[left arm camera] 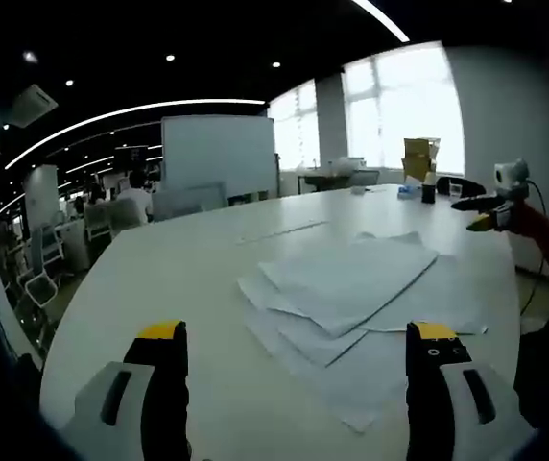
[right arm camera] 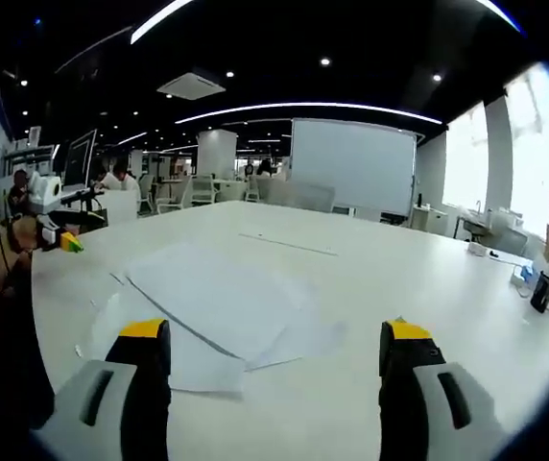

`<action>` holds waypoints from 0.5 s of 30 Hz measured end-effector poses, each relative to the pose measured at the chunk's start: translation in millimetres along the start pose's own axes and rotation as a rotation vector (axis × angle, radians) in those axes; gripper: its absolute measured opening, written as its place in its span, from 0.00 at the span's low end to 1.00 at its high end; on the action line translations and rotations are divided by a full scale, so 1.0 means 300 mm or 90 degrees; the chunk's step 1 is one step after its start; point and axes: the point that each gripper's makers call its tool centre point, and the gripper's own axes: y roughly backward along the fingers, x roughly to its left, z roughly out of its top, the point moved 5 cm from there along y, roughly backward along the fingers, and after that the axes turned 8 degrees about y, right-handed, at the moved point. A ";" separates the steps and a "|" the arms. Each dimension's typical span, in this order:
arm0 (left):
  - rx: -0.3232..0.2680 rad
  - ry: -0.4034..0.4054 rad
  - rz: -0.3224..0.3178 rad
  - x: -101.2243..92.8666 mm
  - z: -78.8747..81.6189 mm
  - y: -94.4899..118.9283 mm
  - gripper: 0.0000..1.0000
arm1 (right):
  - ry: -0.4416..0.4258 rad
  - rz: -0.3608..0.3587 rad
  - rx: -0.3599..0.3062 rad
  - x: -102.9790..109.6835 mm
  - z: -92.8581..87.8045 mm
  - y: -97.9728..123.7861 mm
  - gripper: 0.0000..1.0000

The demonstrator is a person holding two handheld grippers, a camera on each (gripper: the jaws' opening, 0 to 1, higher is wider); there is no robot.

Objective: Organize the stack of printing papers by aligning and flattening the scattered papers on the table

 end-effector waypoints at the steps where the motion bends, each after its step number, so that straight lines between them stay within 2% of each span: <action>1: 0.000 0.000 0.000 0.000 -0.001 0.000 0.97 | 0.001 0.000 0.001 0.000 -0.001 0.000 0.85; 15: -0.004 0.002 0.002 -0.002 -0.001 0.000 0.97 | -0.002 -0.002 -0.003 -0.006 -0.002 0.000 0.84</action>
